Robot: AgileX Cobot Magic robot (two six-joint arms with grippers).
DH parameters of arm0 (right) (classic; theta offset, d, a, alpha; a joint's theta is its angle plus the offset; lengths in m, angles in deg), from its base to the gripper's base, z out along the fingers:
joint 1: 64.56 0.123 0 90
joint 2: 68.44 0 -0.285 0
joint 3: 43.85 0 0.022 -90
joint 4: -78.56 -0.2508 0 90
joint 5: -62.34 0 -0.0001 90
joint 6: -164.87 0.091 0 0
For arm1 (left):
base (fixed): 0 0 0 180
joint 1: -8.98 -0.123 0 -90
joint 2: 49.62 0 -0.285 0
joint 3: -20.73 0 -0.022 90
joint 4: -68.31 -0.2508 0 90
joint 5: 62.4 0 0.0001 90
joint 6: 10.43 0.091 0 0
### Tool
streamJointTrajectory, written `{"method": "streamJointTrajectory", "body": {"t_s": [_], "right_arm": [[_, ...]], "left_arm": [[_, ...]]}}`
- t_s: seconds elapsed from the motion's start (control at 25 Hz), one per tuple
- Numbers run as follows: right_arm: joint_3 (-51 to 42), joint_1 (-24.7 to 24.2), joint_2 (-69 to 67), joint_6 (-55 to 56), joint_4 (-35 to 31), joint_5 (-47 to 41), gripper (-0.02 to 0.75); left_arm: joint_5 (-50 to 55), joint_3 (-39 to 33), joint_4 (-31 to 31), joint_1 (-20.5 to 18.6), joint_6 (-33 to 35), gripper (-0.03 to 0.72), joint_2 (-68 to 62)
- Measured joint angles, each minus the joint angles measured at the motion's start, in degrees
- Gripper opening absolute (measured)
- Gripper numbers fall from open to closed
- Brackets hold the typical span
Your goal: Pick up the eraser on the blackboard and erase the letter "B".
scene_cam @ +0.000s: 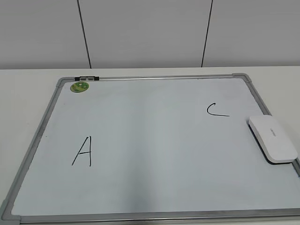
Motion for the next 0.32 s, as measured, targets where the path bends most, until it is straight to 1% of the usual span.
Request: {"method": "streamJointTrajectory", "body": {"t_s": [0.32], "right_arm": [[0.0, 0.0, 0.0, 0.0, 0.0, 0.0, 0.535]], "left_arm": [[0.0, 0.0, 0.0, 0.0, 0.0, 0.423, 0.0]]}}
